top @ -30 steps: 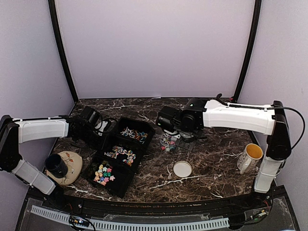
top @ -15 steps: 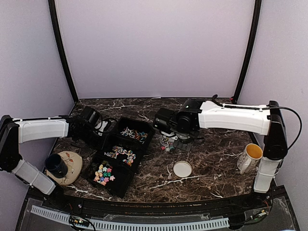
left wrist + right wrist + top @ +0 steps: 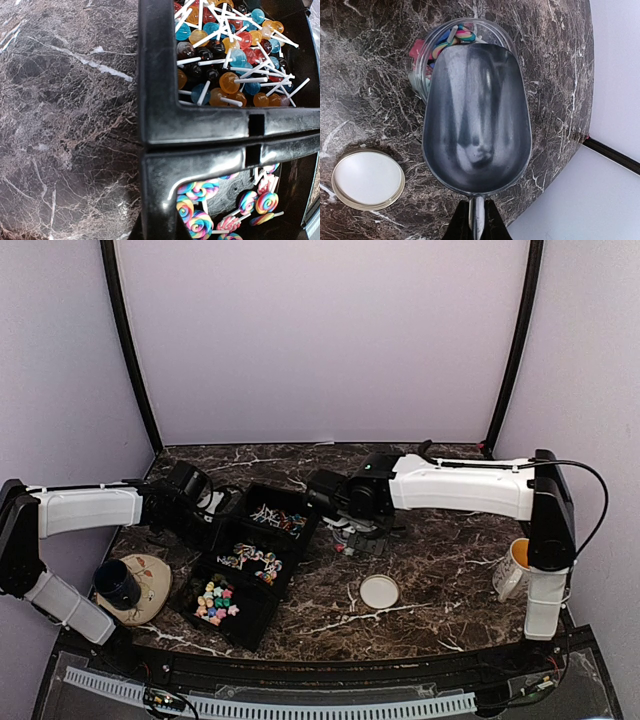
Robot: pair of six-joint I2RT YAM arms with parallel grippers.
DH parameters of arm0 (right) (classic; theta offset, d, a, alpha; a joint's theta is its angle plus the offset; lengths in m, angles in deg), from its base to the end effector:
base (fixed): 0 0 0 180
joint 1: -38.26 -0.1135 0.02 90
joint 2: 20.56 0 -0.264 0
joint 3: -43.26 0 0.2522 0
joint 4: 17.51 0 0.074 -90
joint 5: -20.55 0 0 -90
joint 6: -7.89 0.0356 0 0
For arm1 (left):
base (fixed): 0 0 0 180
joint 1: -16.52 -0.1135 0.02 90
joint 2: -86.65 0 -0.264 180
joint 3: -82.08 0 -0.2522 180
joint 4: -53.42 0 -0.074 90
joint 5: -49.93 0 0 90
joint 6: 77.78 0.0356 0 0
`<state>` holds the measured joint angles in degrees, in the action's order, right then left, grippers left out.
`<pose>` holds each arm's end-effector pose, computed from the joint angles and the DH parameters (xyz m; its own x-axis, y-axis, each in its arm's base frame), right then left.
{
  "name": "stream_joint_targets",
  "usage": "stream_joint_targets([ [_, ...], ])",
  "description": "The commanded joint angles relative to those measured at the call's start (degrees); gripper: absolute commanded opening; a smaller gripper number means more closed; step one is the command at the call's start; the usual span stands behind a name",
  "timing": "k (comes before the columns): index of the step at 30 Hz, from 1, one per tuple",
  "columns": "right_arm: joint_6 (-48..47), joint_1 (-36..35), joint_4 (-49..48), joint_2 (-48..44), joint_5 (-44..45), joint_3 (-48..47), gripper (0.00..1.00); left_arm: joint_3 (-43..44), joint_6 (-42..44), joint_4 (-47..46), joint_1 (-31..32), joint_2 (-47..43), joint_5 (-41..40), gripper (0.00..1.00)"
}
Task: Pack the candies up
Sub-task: Place the fake candies in the packing box, then place the plate at the center of the board.
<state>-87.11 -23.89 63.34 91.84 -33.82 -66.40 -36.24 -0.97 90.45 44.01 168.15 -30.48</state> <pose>0.1977 0.3298 0.2432 -0.4025 -0.9134 -0.0608 -0.7261 0.3590 -0.5864 0.2438 -0.1335 0.1977 -0.8454 0.1863 -0.5006 0.3523 0.8989 -0.2606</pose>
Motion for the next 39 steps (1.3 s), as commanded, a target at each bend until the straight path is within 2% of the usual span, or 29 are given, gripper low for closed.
stream_joint_targets([
  [1,0.1,-0.5,0.0,-2.2,2.2,-2.5,0.0,3.0,-1.4,-4.0,-0.3,-3.7,3.3,0.0],
  [5,0.5,-0.5,-3.0,-6.4,3.8,0.2,0.0,3.0,-1.0,-4.0,-0.3,-3.4,4.0,0.0],
  [12,1.4,-0.1,-14.8,-15.0,4.7,10.5,0.0,4.1,0.1,-1.3,-0.3,-0.4,4.3,0.0],
  [27,-0.7,0.5,-26.1,-20.6,4.1,17.8,0.0,4.5,0.1,-0.6,-0.2,5.0,1.0,0.0],
  [39,-1.0,0.8,-28.3,-25.4,4.4,22.3,0.0,5.0,-0.5,0.5,-0.2,4.9,0.9,0.14],
])
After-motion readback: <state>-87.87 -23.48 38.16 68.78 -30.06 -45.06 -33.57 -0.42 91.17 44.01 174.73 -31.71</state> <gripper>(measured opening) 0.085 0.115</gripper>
